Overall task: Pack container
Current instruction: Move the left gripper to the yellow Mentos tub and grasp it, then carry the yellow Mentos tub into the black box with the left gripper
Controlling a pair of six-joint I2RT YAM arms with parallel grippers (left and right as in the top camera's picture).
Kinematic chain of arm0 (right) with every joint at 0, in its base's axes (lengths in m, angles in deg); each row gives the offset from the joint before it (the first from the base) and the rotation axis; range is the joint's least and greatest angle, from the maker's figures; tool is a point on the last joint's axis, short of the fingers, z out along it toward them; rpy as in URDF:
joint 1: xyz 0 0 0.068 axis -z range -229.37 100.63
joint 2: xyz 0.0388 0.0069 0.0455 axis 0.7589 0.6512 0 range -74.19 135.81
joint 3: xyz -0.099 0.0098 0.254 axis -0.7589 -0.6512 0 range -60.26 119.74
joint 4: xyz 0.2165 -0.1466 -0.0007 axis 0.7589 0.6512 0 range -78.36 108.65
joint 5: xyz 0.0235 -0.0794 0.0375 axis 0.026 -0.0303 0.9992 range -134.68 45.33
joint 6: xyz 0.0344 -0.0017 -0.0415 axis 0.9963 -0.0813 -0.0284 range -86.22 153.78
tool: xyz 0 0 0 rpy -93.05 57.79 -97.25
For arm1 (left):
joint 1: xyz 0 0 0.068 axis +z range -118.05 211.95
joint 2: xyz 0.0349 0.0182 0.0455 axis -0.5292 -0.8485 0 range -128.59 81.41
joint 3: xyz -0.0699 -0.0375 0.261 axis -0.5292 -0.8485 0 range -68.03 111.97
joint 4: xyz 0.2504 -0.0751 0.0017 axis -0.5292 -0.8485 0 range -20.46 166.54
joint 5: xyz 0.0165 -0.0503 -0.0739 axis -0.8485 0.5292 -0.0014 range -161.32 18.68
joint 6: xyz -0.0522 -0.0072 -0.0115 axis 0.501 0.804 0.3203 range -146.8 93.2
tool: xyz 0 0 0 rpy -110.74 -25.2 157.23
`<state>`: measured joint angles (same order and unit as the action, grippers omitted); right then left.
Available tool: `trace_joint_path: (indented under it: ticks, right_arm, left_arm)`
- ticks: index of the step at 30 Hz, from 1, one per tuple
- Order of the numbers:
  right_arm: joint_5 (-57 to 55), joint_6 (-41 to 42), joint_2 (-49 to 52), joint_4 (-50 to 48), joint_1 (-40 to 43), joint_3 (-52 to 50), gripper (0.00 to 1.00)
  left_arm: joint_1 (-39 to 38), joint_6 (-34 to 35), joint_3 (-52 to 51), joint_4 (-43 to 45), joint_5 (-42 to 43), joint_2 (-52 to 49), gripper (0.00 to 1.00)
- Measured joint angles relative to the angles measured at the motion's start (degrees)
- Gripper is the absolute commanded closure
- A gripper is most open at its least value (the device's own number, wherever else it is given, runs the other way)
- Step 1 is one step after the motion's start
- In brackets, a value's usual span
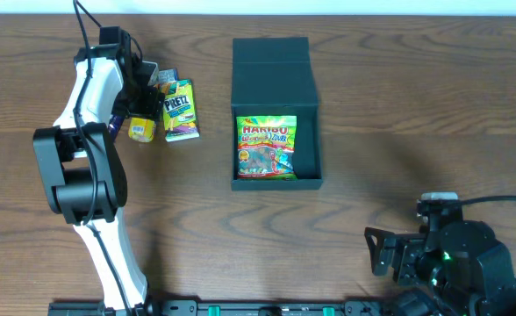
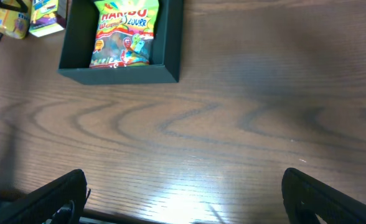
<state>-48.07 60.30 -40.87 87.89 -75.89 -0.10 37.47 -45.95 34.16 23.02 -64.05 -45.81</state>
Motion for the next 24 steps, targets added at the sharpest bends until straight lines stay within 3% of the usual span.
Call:
trace_joint_path:
  ticks: [8,13,24]
  right_arm:
    - [0.0,0.0,0.0,0.0,0.0,0.0,0.01]
    - [0.0,0.0,0.0,0.0,0.0,0.0,0.01]
    - [0.0,0.0,0.0,0.0,0.0,0.0,0.01]
  left_arm:
    - [0.0,0.1,0.0,-0.1,-1.8,-2.8,0.34]
    - [0.0,0.3,0.0,-0.1,-2.3,-3.6,0.47]
    - [0.0,3.9,0.1,-1.3,-2.6,-3.6,0.61]
